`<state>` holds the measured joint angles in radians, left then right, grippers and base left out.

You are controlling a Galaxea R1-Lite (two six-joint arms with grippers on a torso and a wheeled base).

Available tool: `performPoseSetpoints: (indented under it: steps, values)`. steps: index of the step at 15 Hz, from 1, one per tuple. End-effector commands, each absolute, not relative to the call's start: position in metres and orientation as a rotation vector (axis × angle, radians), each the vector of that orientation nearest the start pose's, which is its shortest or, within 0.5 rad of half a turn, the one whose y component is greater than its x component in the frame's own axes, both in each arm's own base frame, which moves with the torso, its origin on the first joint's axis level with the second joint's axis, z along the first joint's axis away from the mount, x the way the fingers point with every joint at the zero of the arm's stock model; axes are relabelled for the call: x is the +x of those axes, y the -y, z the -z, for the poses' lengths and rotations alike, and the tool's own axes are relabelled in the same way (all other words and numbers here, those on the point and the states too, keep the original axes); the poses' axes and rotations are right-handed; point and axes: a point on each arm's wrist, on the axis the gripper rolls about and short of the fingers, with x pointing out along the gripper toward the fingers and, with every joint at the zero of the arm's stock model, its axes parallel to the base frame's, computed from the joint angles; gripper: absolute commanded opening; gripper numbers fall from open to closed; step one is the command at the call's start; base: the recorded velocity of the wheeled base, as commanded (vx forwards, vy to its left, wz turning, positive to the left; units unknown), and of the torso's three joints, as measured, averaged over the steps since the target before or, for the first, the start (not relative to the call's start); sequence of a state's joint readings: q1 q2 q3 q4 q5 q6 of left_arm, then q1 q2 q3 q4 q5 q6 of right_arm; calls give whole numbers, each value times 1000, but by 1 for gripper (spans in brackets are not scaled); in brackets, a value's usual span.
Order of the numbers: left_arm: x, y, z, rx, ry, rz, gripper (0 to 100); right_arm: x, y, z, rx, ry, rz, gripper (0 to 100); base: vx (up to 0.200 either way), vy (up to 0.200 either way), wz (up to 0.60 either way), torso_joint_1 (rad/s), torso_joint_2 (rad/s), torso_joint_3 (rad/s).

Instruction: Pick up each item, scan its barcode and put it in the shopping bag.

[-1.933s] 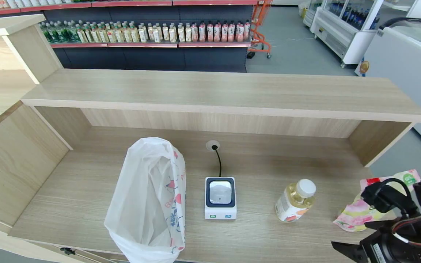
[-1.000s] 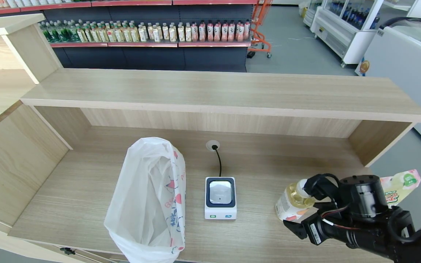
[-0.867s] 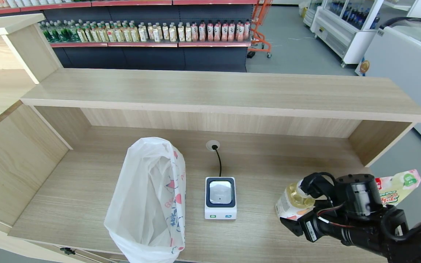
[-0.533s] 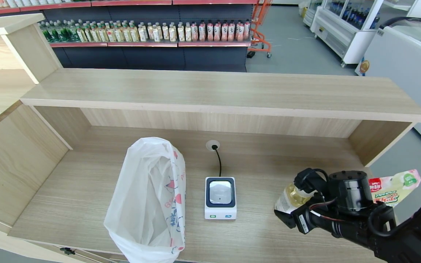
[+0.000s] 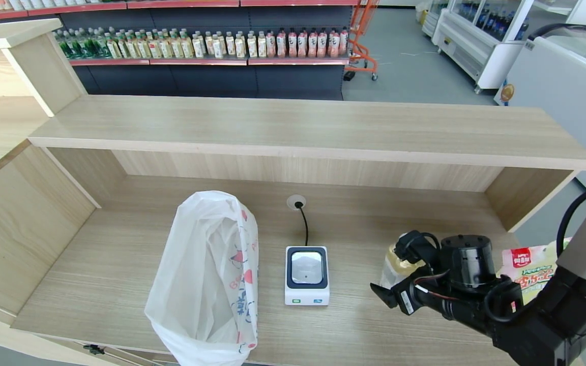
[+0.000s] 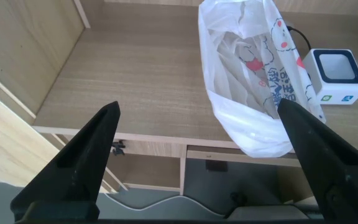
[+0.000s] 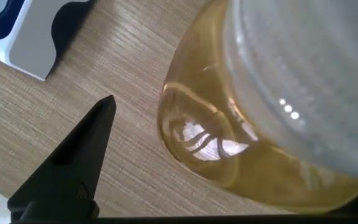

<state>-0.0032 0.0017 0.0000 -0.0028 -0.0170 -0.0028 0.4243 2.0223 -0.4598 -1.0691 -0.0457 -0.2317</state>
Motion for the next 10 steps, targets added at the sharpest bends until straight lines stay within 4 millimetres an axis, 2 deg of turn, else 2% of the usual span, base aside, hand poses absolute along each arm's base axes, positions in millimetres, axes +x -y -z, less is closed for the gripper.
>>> performPoseSetpoints:
  steps: [1, 2, 3, 10]
  values:
    - [-23, 0, -76, -3, 2, 20, 100, 278, -125, -42, -337, -438, -427, 100, 0, 0, 0, 0, 0, 0]
    - [-23, 0, -76, -3, 2, 20, 100, 281, -126, -43, -325, -413, -430, 100, 0, 0, 0, 0, 0, 0]
    - [-23, 0, -76, -3, 2, 20, 100, 281, -127, -43, -321, -400, -431, 0, 0, 0, 0, 0, 0, 0]
    - [-23, 0, -76, -3, 2, 20, 100, 281, -127, -50, -308, -370, -448, 0, 0, 0, 0, 0, 0, 0]
